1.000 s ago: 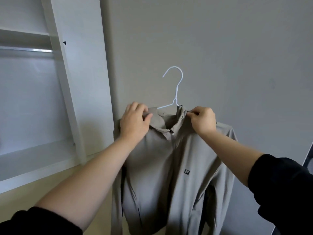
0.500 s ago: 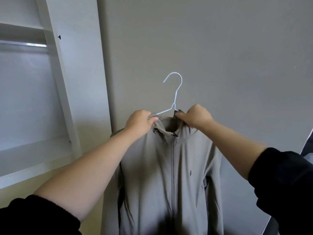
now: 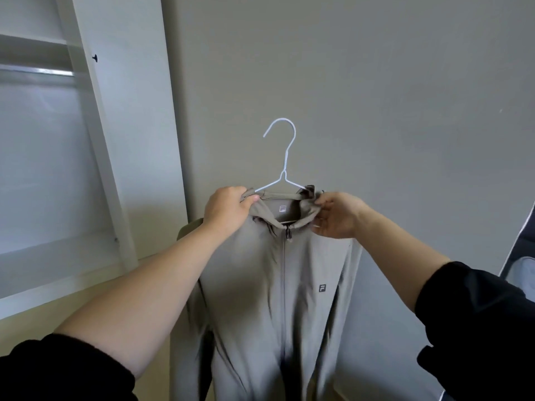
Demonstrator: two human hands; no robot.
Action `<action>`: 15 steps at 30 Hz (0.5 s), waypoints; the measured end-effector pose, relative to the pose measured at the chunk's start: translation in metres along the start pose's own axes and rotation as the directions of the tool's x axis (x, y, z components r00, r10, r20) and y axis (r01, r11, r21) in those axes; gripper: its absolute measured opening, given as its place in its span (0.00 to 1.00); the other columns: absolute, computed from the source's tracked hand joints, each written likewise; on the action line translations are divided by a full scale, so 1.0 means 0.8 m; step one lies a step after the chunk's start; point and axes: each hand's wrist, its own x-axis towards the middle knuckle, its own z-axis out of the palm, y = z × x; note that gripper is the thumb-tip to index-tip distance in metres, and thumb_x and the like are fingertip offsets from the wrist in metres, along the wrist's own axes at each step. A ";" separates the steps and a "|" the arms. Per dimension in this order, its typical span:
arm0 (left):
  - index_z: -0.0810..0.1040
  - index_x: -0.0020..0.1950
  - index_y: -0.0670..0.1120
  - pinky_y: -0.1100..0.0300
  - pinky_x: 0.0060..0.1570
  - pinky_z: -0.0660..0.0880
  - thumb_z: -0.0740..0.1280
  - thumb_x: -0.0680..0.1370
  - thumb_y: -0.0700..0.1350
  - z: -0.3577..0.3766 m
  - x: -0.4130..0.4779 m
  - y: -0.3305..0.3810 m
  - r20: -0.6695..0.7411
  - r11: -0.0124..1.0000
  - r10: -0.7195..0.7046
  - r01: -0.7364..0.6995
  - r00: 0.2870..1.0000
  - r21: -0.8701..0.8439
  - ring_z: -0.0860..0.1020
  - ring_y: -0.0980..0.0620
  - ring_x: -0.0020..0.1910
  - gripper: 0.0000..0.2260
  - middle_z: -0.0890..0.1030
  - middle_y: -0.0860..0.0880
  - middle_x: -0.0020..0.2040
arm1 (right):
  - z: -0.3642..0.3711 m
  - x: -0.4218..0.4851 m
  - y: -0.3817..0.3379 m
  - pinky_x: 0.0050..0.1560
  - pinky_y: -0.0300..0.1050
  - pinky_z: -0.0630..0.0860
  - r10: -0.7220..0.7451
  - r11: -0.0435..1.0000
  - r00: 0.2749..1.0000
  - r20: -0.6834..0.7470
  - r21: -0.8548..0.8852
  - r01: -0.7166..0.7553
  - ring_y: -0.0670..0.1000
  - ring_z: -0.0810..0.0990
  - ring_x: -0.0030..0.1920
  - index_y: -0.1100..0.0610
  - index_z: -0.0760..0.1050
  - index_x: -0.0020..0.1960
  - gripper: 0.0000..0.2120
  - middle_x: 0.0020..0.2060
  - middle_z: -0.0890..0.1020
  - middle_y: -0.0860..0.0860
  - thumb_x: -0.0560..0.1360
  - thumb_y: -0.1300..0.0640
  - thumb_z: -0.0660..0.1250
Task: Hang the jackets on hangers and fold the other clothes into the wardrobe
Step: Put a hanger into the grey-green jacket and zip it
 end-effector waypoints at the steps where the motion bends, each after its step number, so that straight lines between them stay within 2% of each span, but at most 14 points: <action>1: 0.63 0.30 0.45 0.55 0.34 0.60 0.65 0.79 0.51 0.001 -0.002 -0.003 0.009 1.000 0.018 -0.018 1.000 0.004 0.70 0.45 0.37 0.20 0.68 0.50 0.28 | -0.004 0.000 -0.005 0.44 0.45 0.72 -0.011 0.999 0.999 0.040 -0.032 0.012 0.52 0.75 0.38 0.57 0.71 0.40 0.05 0.36 0.77 0.53 0.74 0.60 0.60; 3: 0.64 0.31 0.46 0.55 0.34 0.59 0.65 0.79 0.51 0.005 -0.007 -0.005 0.024 0.999 0.051 -0.052 0.998 0.015 0.69 0.45 0.37 0.20 0.68 0.51 0.29 | -0.005 -0.001 -0.015 0.44 0.46 0.72 -0.026 0.998 0.998 0.060 -0.060 0.030 0.52 0.76 0.40 0.56 0.72 0.39 0.09 0.37 0.78 0.53 0.76 0.53 0.63; 5: 0.63 0.31 0.47 0.55 0.34 0.59 0.65 0.79 0.51 0.008 -0.009 -0.005 0.027 0.996 0.083 -0.084 0.996 0.021 0.69 0.45 0.37 0.19 0.68 0.50 0.29 | 0.000 0.001 -0.018 0.41 0.45 0.73 -0.016 0.999 1.000 -0.004 -0.038 0.016 0.52 0.77 0.39 0.57 0.74 0.40 0.13 0.34 0.80 0.53 0.78 0.49 0.63; 8: 0.65 0.32 0.47 0.55 0.34 0.60 0.65 0.79 0.51 0.010 -0.011 -0.004 0.037 0.993 0.112 -0.113 0.993 0.037 0.70 0.45 0.38 0.18 0.72 0.47 0.32 | 0.004 0.008 -0.017 0.32 0.41 0.78 -0.072 0.990 0.987 -0.147 0.112 0.089 0.51 0.80 0.31 0.60 0.76 0.41 0.11 0.26 0.81 0.53 0.79 0.56 0.63; 11: 0.62 0.30 0.47 0.56 0.34 0.61 0.64 0.79 0.51 0.011 -0.014 -0.003 0.036 0.994 0.091 -0.093 0.995 0.061 0.71 0.44 0.38 0.21 0.72 0.47 0.33 | 0.000 0.002 -0.026 0.40 0.37 0.77 -0.191 0.943 0.978 -0.085 0.260 0.207 0.50 0.79 0.30 0.65 0.75 0.46 0.08 0.34 0.80 0.55 0.79 0.65 0.58; 13: 0.61 0.30 0.47 0.55 0.34 0.61 0.64 0.79 0.52 0.012 -0.013 -0.003 0.011 0.997 0.057 -0.057 0.998 0.051 0.72 0.41 0.40 0.21 0.73 0.46 0.33 | -0.004 -0.002 -0.029 0.29 0.34 0.70 -0.242 0.900 0.969 -0.058 0.359 0.246 0.48 0.77 0.24 0.65 0.73 0.48 0.09 0.32 0.79 0.54 0.79 0.69 0.55; 15: 0.61 0.30 0.46 0.55 0.35 0.61 0.65 0.79 0.52 0.011 -0.010 -0.004 -0.015 1.000 0.012 -0.012 1.000 0.022 0.72 0.41 0.41 0.21 0.75 0.43 0.36 | -0.005 0.002 -0.020 0.20 0.35 0.68 -0.203 0.915 0.964 -0.172 0.318 0.249 0.47 0.76 0.20 0.63 0.73 0.43 0.10 0.24 0.79 0.52 0.79 0.68 0.55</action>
